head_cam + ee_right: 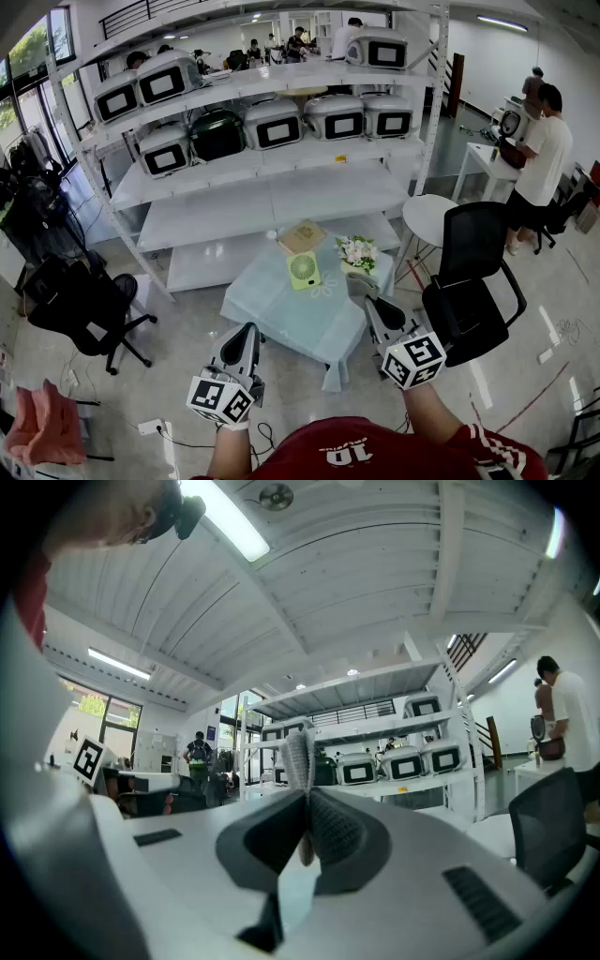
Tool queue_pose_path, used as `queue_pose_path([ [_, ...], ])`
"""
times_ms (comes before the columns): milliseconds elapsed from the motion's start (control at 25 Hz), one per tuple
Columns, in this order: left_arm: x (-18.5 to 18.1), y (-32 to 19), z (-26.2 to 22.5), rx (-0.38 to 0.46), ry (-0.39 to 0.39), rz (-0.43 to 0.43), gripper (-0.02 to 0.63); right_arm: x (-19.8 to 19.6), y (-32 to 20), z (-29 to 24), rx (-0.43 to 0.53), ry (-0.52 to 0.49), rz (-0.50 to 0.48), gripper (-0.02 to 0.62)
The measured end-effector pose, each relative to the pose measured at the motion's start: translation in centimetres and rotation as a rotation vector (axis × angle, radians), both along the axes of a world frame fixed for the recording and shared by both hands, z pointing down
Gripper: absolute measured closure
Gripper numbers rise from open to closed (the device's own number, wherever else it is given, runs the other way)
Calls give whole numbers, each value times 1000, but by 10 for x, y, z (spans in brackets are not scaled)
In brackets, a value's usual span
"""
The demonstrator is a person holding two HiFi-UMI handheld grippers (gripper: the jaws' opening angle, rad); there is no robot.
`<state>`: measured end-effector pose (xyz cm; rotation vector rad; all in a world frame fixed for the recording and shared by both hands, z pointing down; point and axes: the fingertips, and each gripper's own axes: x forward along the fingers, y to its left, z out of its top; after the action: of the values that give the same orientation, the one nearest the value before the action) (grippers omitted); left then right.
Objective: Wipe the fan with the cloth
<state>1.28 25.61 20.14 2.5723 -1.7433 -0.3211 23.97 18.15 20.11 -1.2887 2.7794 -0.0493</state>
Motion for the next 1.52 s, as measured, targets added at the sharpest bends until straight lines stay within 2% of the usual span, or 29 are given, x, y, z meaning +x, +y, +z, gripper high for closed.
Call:
queue_pose_path([
  [480,-1,7,9,-5,3,-2,607,1,8,4,-11,-5,-3,593],
  [640,-1,13,5,-12,-16,17,604,-6,10,0,-28,-28,-44,583],
  [840,-24,30,8,-6,-93,68,604,-39,2,7,-52,-55,-83,581],
  [1000,-58,39,23,-7,-104,116,604,-74,4,24,-74,-36,-94,581],
  [1200,-80,47,31,102,-169,215,604,-107,6,35,-88,-31,-51,583],
  [1280,-88,42,35,126,-149,229,605,-113,2,39,-95,-21,-14,583],
  [1400,-109,29,45,105,-89,186,606,-120,-9,46,-106,8,27,583],
  [1520,-120,16,47,82,-19,178,606,-122,-15,49,-104,4,35,583],
])
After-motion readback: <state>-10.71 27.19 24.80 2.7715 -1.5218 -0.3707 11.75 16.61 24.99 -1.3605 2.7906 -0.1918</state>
